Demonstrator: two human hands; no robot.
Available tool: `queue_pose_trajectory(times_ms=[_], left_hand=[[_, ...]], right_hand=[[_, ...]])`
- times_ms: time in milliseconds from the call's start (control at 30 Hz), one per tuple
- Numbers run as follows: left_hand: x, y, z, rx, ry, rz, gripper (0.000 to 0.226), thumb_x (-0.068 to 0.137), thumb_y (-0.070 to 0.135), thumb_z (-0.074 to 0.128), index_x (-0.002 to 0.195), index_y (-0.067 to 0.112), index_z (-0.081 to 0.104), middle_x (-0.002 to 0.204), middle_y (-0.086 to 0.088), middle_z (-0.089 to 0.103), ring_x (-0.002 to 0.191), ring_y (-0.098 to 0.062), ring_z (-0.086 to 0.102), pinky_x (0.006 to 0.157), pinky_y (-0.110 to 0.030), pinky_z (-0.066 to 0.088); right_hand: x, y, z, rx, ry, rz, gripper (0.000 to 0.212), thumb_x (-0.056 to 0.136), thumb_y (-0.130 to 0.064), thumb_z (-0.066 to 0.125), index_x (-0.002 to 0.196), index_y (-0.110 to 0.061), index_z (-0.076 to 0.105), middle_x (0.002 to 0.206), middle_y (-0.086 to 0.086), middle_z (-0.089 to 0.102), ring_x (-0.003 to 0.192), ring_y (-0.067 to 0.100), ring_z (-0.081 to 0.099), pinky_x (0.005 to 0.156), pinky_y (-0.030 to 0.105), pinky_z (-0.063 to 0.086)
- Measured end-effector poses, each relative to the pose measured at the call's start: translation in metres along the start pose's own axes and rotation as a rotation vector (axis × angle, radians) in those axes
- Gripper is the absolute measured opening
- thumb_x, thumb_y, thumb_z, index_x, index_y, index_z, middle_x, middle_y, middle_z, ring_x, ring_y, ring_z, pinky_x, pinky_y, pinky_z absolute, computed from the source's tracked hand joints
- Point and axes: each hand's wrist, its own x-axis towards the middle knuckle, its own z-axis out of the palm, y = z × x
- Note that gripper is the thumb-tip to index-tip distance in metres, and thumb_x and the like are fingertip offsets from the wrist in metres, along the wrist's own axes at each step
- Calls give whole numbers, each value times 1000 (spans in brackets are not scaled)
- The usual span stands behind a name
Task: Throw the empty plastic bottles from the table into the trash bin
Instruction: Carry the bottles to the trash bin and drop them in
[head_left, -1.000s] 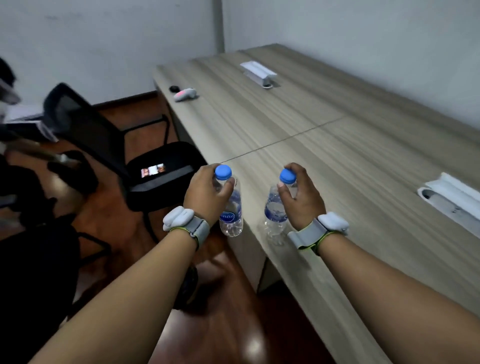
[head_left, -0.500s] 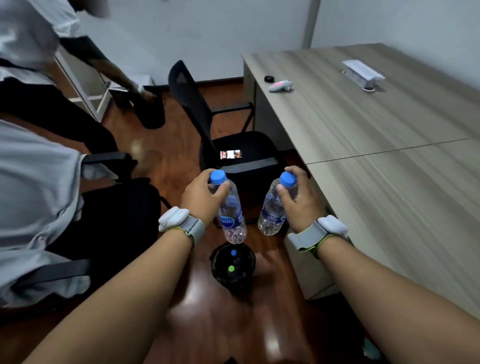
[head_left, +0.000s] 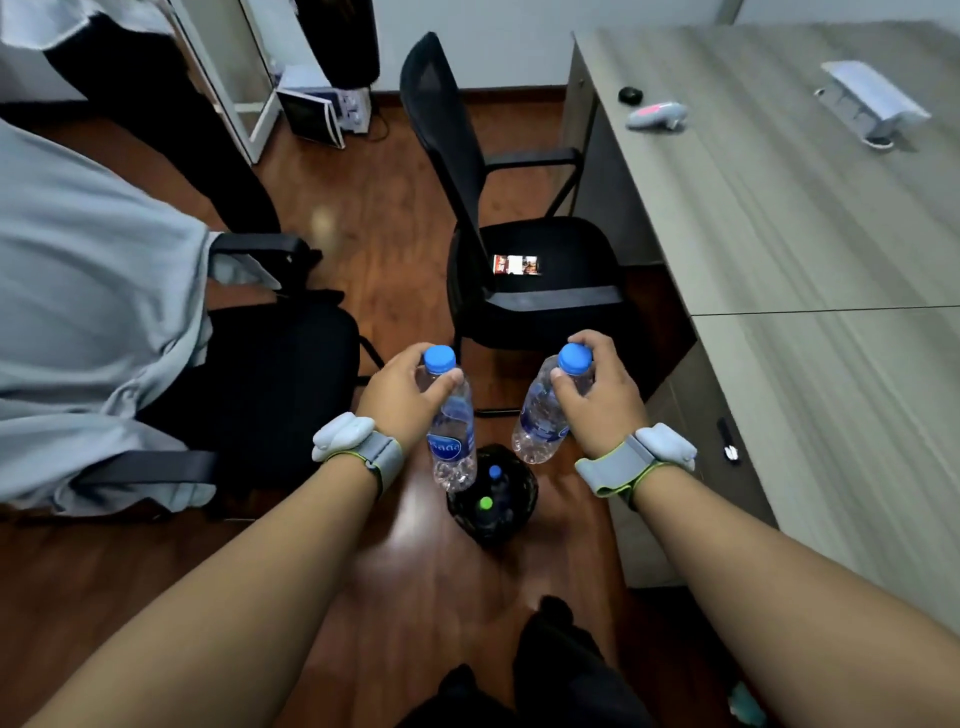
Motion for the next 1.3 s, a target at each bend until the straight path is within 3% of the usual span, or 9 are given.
queue_pose_trajectory(times_ms=[233, 400, 500, 667, 933, 1100, 1300], left_hand=[[30, -24, 60, 142, 2, -104, 33, 78, 39, 66, 106, 23, 62, 111, -6, 59, 105, -26, 51, 92, -37, 43], [36, -47, 86, 112, 23, -171, 35, 75, 36, 68, 108, 27, 61, 109, -10, 57, 102, -29, 54, 91, -40, 47], [45, -92, 127, 137, -20, -269, 38, 73, 32, 69, 109, 24, 62, 110, -11, 56, 100, -31, 56, 92, -40, 47], [51, -155, 180, 110, -64, -354, 38, 72, 25, 69, 110, 25, 61, 111, -10, 55, 99, -32, 56, 92, -38, 47], [65, -257, 248, 188, -179, -358, 41, 70, 20, 68, 111, 22, 62, 109, -15, 56, 96, -35, 56, 92, -40, 46], [64, -304, 285, 267, -264, -344, 43, 70, 17, 66, 111, 28, 62, 108, -12, 57, 101, -32, 52, 87, -21, 32], [72, -332, 314, 260, -325, -387, 42, 74, 15, 66, 115, 25, 60, 114, -15, 55, 108, -34, 49, 93, -28, 35]], right_hand=[[40, 72, 14, 10, -112, 78, 25, 78, -21, 62, 100, -27, 51, 101, -7, 56, 87, 13, 53, 74, 28, 43], [57, 106, 29, 2, -116, 82, 29, 74, -10, 67, 100, -14, 57, 107, 4, 48, 88, 11, 46, 78, 12, 32], [60, 157, 69, -18, -185, 188, 30, 72, -7, 67, 100, -14, 58, 110, 8, 50, 90, 15, 49, 80, 11, 30], [42, 225, 128, -76, -266, 271, 32, 70, -7, 65, 99, -19, 57, 103, -5, 47, 99, 25, 53, 85, 26, 41], [28, 323, 221, -244, -375, 263, 35, 66, -6, 64, 100, -15, 58, 109, 9, 61, 101, 34, 52, 85, 29, 34], [19, 369, 264, -313, -454, 245, 38, 67, -9, 62, 103, -18, 57, 114, 7, 58, 102, 35, 51, 83, 35, 41], [16, 406, 293, -353, -528, 223, 42, 65, -7, 62, 106, -15, 57, 118, 11, 56, 104, 39, 51, 87, 41, 45]])
